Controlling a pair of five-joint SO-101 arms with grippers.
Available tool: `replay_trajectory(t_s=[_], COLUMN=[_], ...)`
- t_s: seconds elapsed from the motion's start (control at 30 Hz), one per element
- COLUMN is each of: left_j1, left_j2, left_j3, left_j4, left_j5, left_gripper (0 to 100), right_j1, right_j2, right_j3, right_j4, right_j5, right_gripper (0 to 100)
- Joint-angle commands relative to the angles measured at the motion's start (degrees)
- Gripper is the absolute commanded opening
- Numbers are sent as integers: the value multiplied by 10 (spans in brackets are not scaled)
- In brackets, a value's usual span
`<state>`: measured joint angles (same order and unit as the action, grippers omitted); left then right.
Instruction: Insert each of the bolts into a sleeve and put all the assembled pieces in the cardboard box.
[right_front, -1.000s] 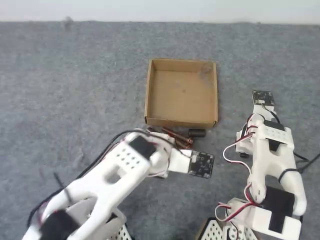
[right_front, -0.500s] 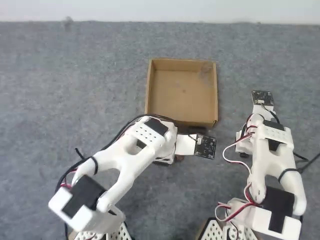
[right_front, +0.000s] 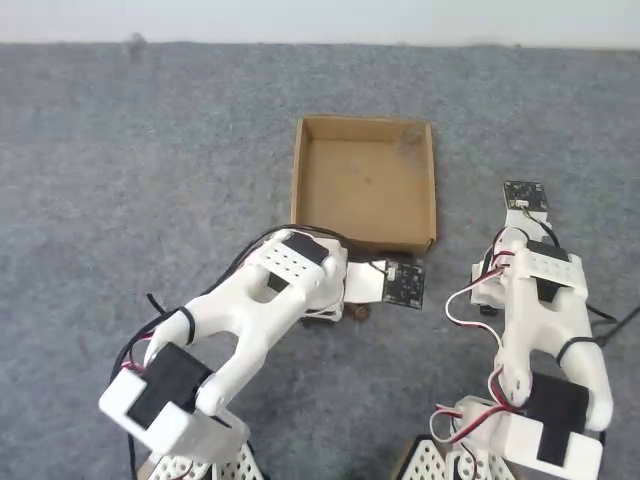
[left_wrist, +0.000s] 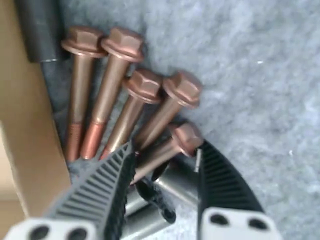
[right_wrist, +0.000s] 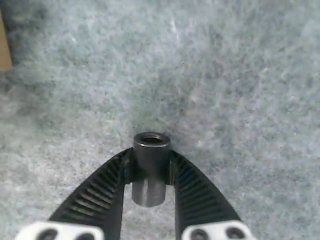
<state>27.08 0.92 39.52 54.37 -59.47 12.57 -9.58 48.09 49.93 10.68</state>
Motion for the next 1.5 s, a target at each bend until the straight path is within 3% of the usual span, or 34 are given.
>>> replay_trajectory(t_s=[0.0,0.2,0.5,0.9,1.1,1.27,1.47], left_j1=[8,20,40,46,44,10,18], left_j2=[-2,-3,-9,-9,-10,-10,-10], left_j3=[-7,5,-7,-103,-116,-117,-116], left_j4=[-33,-45,-47,-47,-44,-47,-32], left_j5=[-1,3,111,455,563,608,571], left_gripper=[91,43,37,38,37,41,52], right_j1=[-6,-6,-6,-6,-6,-6,-6], right_j2=[-22,-22,-22,-22,-22,-22,-22], right_j3=[-3,-3,-4,-4,-4,-4,-4], right_j4=[-4,-6,-7,-7,-7,-7,-7], right_j5=[8,8,8,8,8,8,8], right_gripper=[6,6,6,6,6,6,6])
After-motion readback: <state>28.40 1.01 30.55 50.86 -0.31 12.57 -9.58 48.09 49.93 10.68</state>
